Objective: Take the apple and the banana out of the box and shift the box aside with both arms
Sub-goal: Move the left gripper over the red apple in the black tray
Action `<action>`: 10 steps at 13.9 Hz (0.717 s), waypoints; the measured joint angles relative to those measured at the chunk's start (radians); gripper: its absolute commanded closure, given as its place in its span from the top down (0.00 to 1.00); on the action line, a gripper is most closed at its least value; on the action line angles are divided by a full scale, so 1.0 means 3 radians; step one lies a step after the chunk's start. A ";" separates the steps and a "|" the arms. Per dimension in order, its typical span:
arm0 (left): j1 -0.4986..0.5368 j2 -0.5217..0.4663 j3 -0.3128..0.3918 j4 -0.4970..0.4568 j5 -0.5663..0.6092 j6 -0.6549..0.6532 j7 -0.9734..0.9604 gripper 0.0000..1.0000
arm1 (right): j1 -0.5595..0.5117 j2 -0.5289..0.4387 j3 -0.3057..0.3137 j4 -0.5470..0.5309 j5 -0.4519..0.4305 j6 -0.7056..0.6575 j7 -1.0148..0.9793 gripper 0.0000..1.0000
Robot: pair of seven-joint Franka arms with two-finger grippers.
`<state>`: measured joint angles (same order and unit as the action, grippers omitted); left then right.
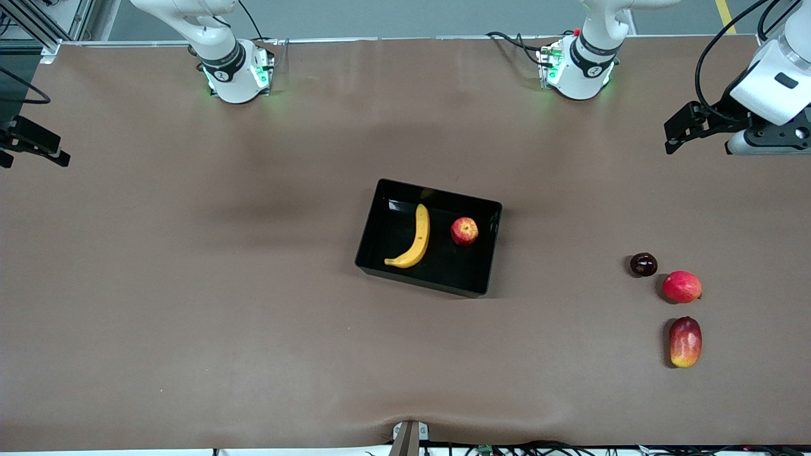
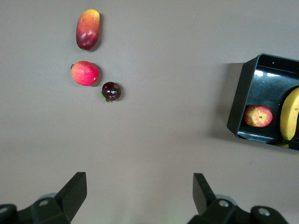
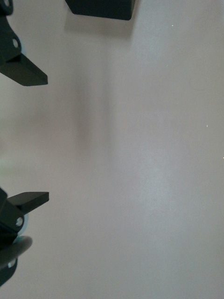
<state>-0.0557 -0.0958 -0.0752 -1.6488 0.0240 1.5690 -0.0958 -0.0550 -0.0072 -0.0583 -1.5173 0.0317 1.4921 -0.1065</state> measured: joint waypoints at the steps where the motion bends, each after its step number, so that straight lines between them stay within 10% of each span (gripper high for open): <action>1: 0.0000 0.0000 0.0000 0.0000 0.0000 0.0000 0.0000 1.00 | 0.0000 0.0000 0.0000 0.0000 0.0000 0.0000 0.0000 1.00; 10: -0.0400 0.0438 -0.0150 0.0034 -0.0013 0.0016 -0.0128 1.00 | -0.0016 0.0004 -0.0002 0.0000 0.0000 0.0000 0.0000 1.00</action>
<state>-0.1755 0.0357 -0.1201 -1.6387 0.0201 1.5736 -0.1341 -0.0599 -0.0060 -0.0588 -1.5173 0.0317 1.4921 -0.1065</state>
